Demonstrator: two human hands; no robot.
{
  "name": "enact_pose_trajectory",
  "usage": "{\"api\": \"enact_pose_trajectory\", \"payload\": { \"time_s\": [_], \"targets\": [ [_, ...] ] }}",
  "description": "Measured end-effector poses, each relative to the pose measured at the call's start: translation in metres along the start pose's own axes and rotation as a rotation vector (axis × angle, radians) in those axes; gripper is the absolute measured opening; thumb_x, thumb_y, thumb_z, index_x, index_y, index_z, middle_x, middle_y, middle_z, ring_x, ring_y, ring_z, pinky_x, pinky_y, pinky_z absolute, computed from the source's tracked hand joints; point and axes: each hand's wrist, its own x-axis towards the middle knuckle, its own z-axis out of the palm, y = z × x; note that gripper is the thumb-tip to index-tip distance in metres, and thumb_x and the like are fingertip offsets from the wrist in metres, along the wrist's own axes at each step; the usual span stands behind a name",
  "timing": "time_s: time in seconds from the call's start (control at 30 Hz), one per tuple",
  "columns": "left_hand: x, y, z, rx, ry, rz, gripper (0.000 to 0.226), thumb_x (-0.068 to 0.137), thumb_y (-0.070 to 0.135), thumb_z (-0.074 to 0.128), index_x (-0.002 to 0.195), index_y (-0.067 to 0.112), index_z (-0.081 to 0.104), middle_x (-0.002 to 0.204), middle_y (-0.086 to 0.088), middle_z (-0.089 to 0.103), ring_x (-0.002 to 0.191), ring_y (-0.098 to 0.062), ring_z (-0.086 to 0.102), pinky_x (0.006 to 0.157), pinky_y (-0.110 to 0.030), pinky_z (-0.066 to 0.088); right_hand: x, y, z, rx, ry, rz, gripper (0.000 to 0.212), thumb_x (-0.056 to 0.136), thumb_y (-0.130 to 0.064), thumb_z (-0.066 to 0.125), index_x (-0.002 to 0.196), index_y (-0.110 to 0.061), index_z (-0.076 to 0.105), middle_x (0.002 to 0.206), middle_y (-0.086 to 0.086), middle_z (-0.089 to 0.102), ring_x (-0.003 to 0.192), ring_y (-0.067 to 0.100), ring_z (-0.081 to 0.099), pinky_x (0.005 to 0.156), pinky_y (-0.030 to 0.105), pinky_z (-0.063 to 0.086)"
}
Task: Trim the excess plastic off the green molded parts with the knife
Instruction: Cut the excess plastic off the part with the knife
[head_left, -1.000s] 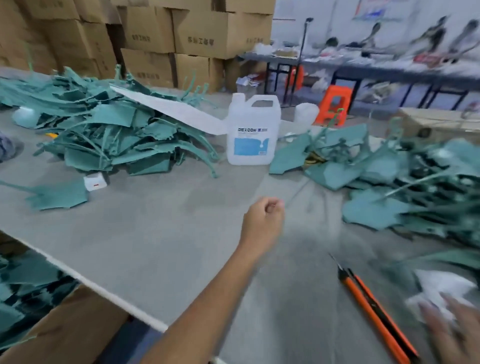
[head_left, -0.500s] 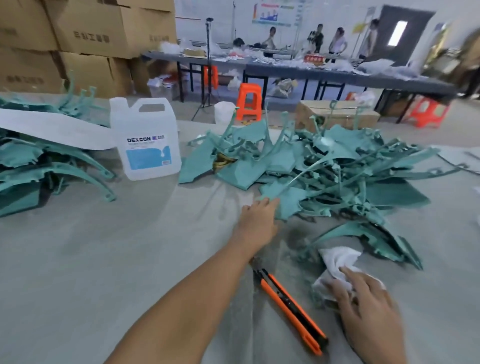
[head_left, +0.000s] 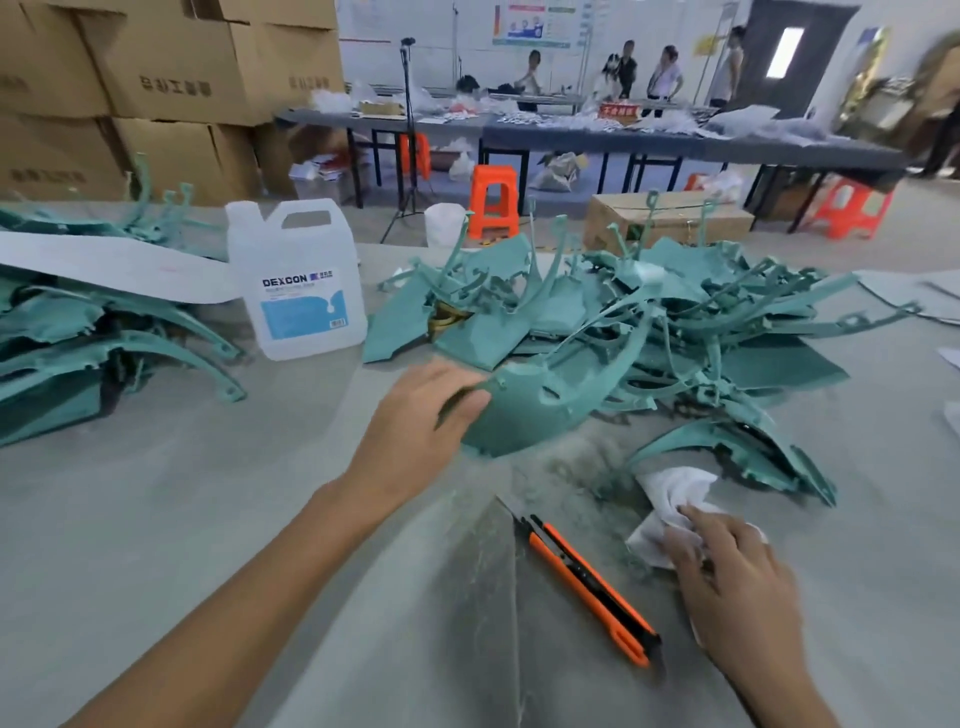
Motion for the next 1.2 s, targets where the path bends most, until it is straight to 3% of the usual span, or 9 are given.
{"api": "enact_pose_trajectory", "payload": {
  "time_s": [0.1,0.23,0.37,0.47,0.67,0.8,1.0,1.1,1.2],
  "targets": [
    [-0.023,0.003,-0.041,-0.159,0.069,-0.136,0.020,0.094,0.044,0.058,0.097,0.028,0.070,0.104,0.011,0.065,0.101,-0.001,0.058,0.088,-0.011,0.039,-0.002,-0.013,-0.006,0.041,0.027,0.099,0.058,0.093,-0.068,0.049,0.129,-0.026,0.067,0.143,0.015,0.051,0.133,0.041,0.046,0.110,0.056,0.034],
    [-0.053,0.002,-0.085,-0.118,0.016,-0.333,0.026,0.091,0.060,0.049,0.091,0.040,0.066,0.090,0.017,0.068,0.085,-0.004,0.062,0.077,-0.026,0.046,-0.011,-0.025,-0.021,0.049,0.124,0.053,0.072,0.082,-0.067,0.047,0.137,-0.023,0.061,0.153,0.014,0.041,0.145,0.039,0.031,0.115,0.055,0.025],
    [-0.077,-0.001,-0.103,0.414,-0.079,-0.385,0.031,0.093,0.067,0.048,0.108,0.045,0.063,0.094,0.019,0.072,0.087,-0.015,0.066,0.067,-0.031,0.048,-0.028,-0.049,-0.019,0.075,0.357,-0.286,0.033,0.089,-0.033,0.058,0.108,-0.011,0.074,0.114,0.015,0.067,0.106,0.041,0.063,0.093,0.055,0.046],
    [-0.090,-0.001,-0.095,0.511,-0.127,-0.411,0.031,0.090,0.066,0.055,0.102,0.039,0.065,0.088,0.014,0.070,0.084,-0.018,0.065,0.059,-0.030,0.037,-0.049,-0.077,-0.011,0.001,0.109,-0.394,0.028,0.081,-0.036,0.064,0.099,-0.018,0.076,0.091,0.006,0.068,0.082,0.038,0.063,0.077,0.046,0.049],
    [-0.125,-0.015,-0.105,-0.020,0.073,-0.601,0.021,0.079,0.052,0.077,0.097,0.049,0.067,0.077,0.014,0.071,0.073,-0.004,0.066,0.065,-0.027,0.052,-0.048,-0.082,-0.003,-0.091,-0.138,-0.323,0.052,0.059,-0.007,0.095,0.107,-0.009,0.075,0.085,0.014,0.068,0.073,0.042,0.067,0.066,0.049,0.057],
    [-0.139,-0.021,-0.104,-0.375,0.068,-0.661,0.024,0.075,0.043,0.073,0.099,0.039,0.073,0.088,-0.002,0.076,0.085,-0.029,0.070,0.079,-0.046,0.056,-0.052,-0.084,-0.006,-0.119,-0.176,-0.288,0.045,0.066,-0.013,0.092,0.107,-0.010,0.074,0.086,0.013,0.069,0.073,0.041,0.065,0.065,0.050,0.055],
    [-0.150,-0.020,-0.083,-0.295,-0.011,-0.590,0.025,0.083,0.045,0.065,0.104,0.038,0.075,0.099,0.013,0.077,0.096,-0.013,0.072,0.088,-0.038,0.056,-0.055,-0.087,-0.009,-0.076,-0.141,-0.235,0.043,0.069,-0.011,0.092,0.108,-0.003,0.076,0.087,0.019,0.067,0.074,0.045,0.064,0.068,0.052,0.054],
    [-0.152,-0.024,-0.072,-0.237,0.004,-0.516,0.036,0.089,0.050,0.063,0.110,0.022,0.075,0.100,-0.001,0.075,0.097,-0.024,0.070,0.087,-0.044,0.054,-0.053,-0.088,-0.016,0.051,-0.145,-0.135,0.049,0.082,-0.018,0.082,0.129,-0.010,0.067,0.105,0.016,0.060,0.092,0.043,0.061,0.077,0.049,0.051],
    [-0.151,-0.023,-0.062,-0.265,-0.001,-0.557,0.033,0.090,0.050,0.063,0.114,0.030,0.072,0.106,0.017,0.075,0.100,0.000,0.069,0.084,-0.018,0.052,-0.052,-0.090,-0.030,0.196,-0.162,-0.074,0.046,0.090,-0.025,0.073,0.134,-0.025,0.061,0.110,0.002,0.050,0.099,0.031,0.058,0.075,0.038,0.042]
  ]
}}
